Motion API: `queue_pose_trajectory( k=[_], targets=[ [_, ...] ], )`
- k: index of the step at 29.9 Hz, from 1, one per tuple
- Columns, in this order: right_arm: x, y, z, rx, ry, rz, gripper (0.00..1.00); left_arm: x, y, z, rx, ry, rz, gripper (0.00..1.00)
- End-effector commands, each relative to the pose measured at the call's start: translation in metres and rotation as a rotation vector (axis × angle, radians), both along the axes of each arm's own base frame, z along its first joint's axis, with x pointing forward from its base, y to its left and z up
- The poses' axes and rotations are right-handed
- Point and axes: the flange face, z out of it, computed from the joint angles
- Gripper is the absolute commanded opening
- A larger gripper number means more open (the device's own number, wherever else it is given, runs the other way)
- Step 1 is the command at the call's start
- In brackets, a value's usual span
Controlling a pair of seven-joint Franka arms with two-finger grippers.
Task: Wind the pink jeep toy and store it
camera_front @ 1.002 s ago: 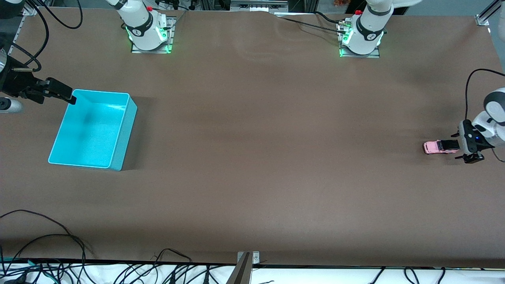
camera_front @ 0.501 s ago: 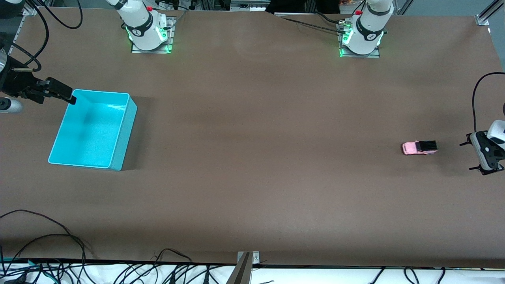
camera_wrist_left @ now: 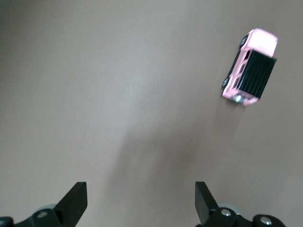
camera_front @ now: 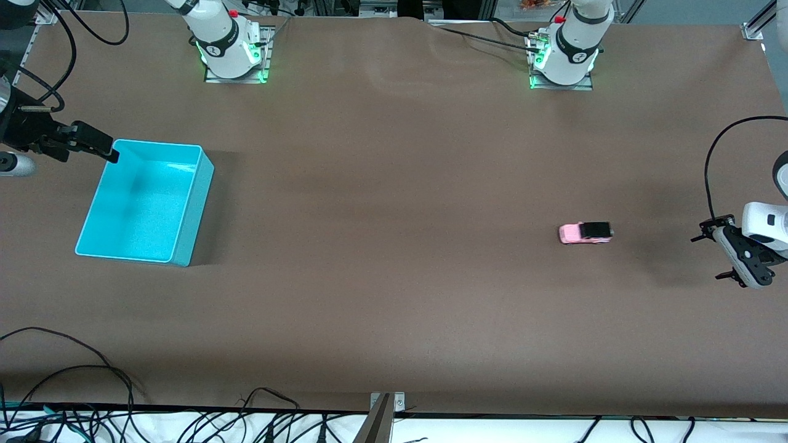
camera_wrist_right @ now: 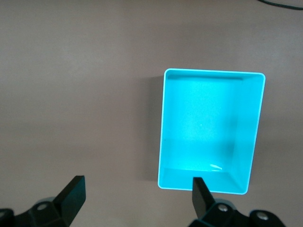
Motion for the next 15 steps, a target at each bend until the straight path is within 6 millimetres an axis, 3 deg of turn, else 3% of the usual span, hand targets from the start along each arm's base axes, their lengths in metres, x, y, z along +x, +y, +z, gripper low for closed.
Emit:
queue_pose_trajectory(
  k=[1,4,15],
  targets=[
    [0.000,-0.003,0.004,-0.012,0.003,0.011,1.00,0.001,-0.022,0.026,-0.001,-0.005,0.059,1.00],
    [0.000,-0.003,0.004,-0.012,0.003,0.011,1.00,0.003,-0.035,0.033,0.003,-0.012,0.079,1.00],
    [0.000,-0.003,0.004,-0.012,0.003,0.011,1.00,0.014,-0.053,0.080,0.005,-0.033,0.078,1.00]
  ],
)
